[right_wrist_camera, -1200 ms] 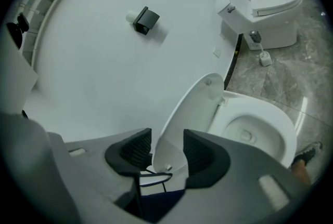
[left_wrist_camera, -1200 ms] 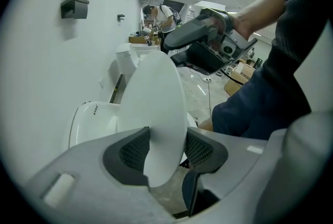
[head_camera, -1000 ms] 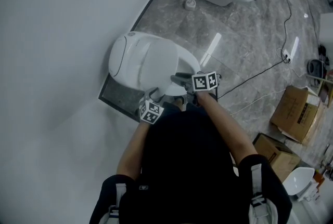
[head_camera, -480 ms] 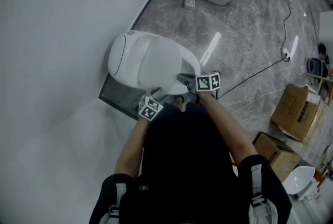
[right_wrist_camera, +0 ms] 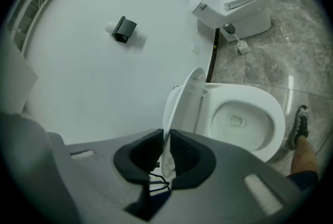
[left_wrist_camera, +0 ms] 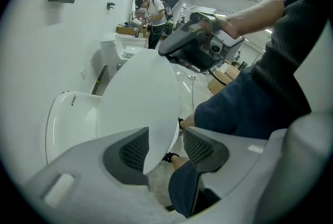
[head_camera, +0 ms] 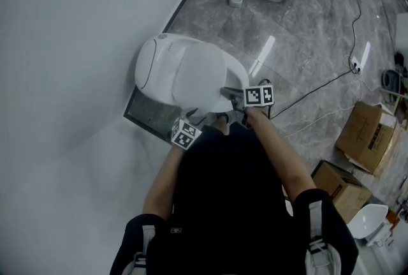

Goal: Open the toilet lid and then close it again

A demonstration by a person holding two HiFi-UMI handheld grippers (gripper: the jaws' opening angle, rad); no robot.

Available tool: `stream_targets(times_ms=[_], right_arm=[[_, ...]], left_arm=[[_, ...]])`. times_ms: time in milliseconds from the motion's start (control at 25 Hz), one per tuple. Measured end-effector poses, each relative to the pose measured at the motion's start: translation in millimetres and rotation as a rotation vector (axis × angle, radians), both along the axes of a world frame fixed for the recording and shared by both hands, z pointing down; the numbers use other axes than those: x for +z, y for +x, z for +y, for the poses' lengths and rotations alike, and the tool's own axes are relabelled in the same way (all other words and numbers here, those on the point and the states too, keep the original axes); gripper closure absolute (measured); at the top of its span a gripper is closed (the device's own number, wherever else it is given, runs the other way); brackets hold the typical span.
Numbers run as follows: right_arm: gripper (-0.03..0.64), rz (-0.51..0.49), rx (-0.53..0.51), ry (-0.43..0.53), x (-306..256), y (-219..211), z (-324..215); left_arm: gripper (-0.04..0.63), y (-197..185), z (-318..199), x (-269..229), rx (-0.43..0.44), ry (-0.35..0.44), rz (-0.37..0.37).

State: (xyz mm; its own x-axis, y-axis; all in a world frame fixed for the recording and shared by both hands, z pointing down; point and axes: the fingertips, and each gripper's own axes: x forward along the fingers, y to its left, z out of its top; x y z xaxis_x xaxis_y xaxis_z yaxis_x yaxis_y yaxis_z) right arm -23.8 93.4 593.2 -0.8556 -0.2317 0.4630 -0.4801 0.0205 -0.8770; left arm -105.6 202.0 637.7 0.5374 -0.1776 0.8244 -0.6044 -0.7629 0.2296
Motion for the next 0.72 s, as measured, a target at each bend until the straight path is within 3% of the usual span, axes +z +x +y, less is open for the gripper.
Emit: stream_targets(times_ms=[200,720], right_arm=[[0.578,0.050,0.005,-0.031,13.8,22.5,9.3],[0.581,0.106,-0.076,-0.101,59.6,62.8,28.3]], left_arm=[[0.376,-1.3,-3.3,-7.3,-0.026,0.005,-0.016],[0.377,-22.9,3.0,-7.9,-0.242,-0.022,-0.047]])
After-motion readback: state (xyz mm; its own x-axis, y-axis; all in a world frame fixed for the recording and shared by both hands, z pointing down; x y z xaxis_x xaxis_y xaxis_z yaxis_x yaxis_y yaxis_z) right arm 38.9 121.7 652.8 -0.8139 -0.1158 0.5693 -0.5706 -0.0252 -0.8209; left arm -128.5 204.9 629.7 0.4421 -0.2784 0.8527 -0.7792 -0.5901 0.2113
